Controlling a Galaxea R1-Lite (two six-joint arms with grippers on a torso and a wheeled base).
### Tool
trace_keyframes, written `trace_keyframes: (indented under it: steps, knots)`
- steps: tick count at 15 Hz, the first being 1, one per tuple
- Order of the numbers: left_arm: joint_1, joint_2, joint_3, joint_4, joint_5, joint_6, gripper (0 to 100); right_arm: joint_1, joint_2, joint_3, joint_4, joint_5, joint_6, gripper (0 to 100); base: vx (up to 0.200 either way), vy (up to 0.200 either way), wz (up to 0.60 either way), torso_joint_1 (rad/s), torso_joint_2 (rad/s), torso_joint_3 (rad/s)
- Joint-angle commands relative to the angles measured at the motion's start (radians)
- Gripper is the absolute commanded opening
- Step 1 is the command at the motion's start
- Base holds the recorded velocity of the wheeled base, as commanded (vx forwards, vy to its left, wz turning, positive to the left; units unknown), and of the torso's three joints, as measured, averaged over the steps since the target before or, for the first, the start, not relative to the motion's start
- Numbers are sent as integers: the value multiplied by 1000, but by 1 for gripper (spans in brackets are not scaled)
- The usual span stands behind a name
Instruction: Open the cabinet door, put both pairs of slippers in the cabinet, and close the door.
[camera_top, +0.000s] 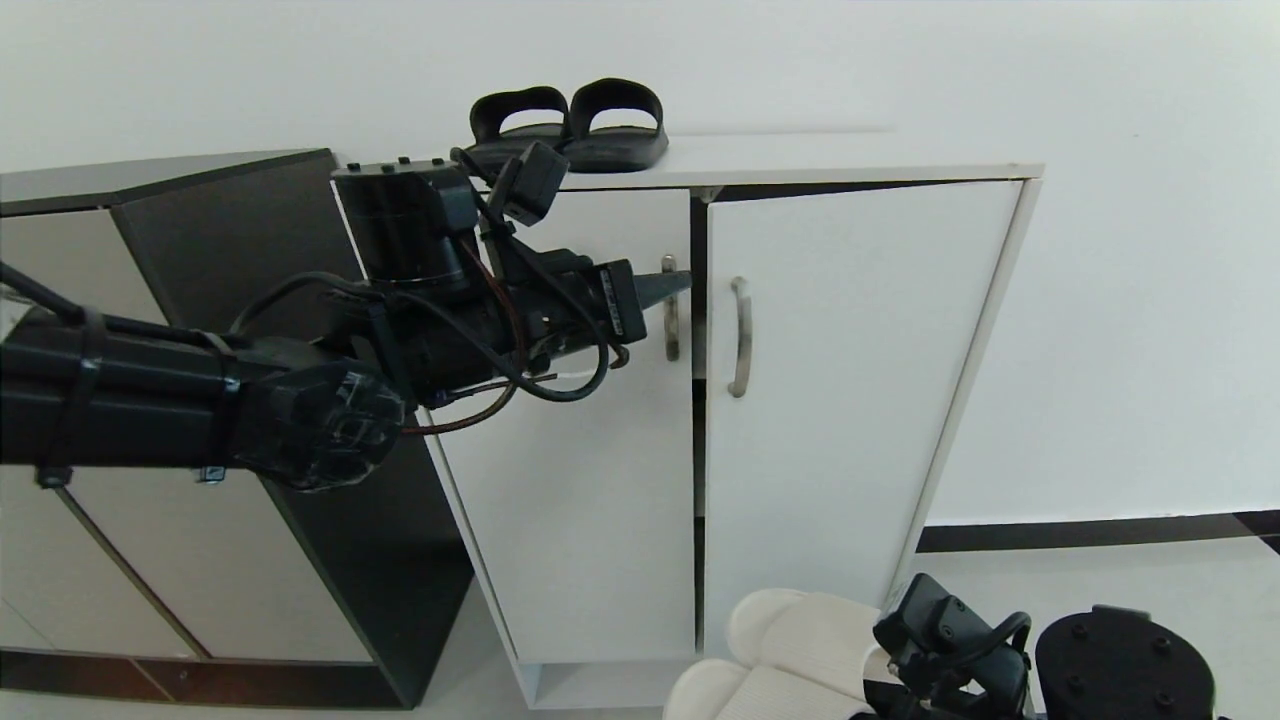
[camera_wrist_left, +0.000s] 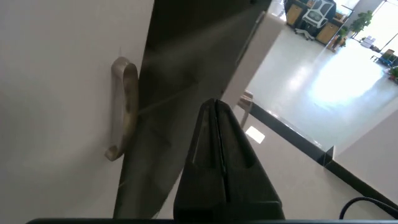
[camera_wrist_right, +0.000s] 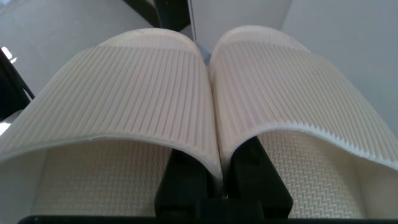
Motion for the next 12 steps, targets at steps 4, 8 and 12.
trace_keyframes:
  steps: [4, 8, 12]
  knots:
    - [-10, 41, -124, 88, -1, -1, 0, 1, 2, 0, 1, 1, -1, 0, 0, 0, 0, 0, 0, 0]
    - [-29, 41, -131, 96, 1, 0, 0, 2, 3, 1, 1, 4, -1, 0, 0, 0, 0, 0, 0, 0]
    - [-39, 52, -142, 96, 1, 2, 0, 5, 17, 0, 1, 6, 1, 0, 0, 0, 0, 0, 0, 0]
